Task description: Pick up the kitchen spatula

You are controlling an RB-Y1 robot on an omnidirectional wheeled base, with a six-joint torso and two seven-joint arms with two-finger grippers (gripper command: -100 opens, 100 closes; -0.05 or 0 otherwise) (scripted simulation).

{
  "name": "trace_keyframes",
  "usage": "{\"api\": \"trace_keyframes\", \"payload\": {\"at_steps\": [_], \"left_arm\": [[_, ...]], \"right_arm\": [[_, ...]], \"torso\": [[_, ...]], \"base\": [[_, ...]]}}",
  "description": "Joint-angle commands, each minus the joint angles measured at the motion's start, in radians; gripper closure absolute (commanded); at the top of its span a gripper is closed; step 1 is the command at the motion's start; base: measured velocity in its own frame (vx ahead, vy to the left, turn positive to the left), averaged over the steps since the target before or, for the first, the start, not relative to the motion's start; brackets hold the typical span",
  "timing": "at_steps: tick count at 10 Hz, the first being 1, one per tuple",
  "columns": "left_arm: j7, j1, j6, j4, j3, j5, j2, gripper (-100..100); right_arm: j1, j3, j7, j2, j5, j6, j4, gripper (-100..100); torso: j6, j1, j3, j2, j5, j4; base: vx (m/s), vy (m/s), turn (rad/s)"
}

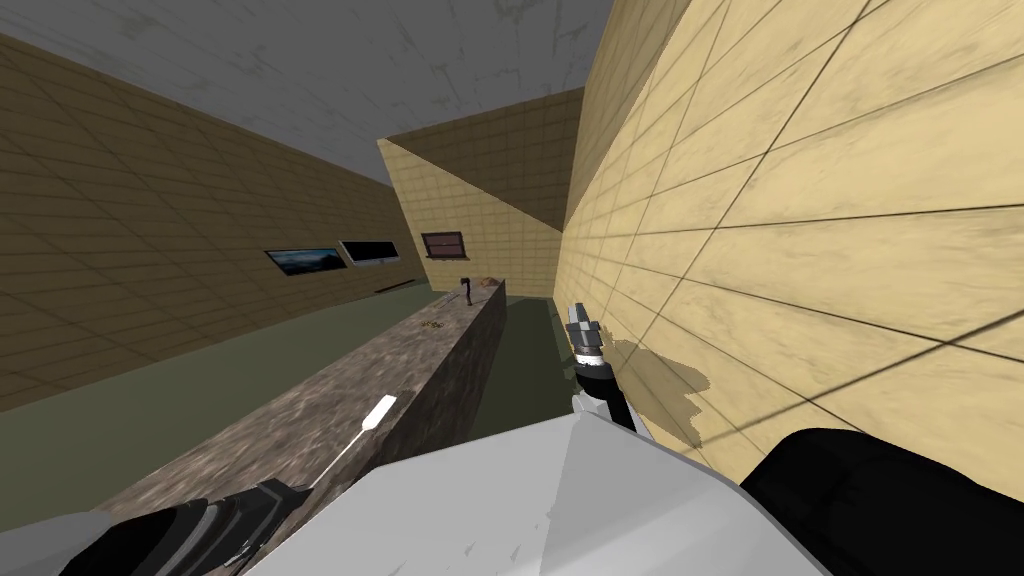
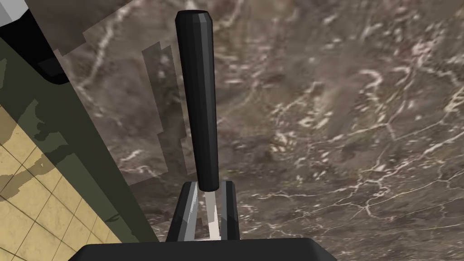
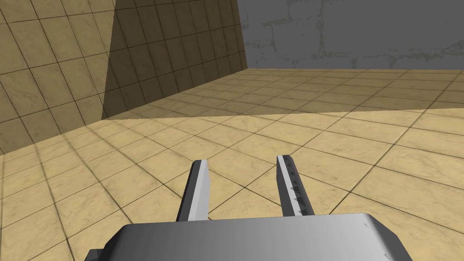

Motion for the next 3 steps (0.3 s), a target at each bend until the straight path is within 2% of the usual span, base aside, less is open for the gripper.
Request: {"api": "trace_keyframes", "payload": {"at_steps": [1, 2, 3], "left_arm": [[0.028, -0.029, -0.004, 0.003, -0.023, -0.028, -0.002, 100], [0.01, -0.015, -0.002, 0.001, -0.012, -0.009, 0.001, 100], [0.012, -0.016, -0.002, 0.002, -0.013, -0.011, 0.001, 0]], "right_arm": [[0.0, 0.0, 0.0, 0.0, 0.0, 0.0, 0.0, 0], [0.0, 0.0, 0.0, 0.0, 0.0, 0.0, 0.0, 0], [0.0, 0.0, 0.0, 0.0, 0.0, 0.0, 0.0, 0]], "torso": [[0.0, 0.0, 0.0, 0.0, 0.0, 0.0], [0.0, 0.0, -0.001, -0.001, 0.0, 0.0], [0.0, 0.0, -0.001, -0.001, 0.0, 0.0]], "base": [[-0.01, 0.002, -0.012], [0.0, 0.0, 0.0], [0.0, 0.0, 0.0]]}}
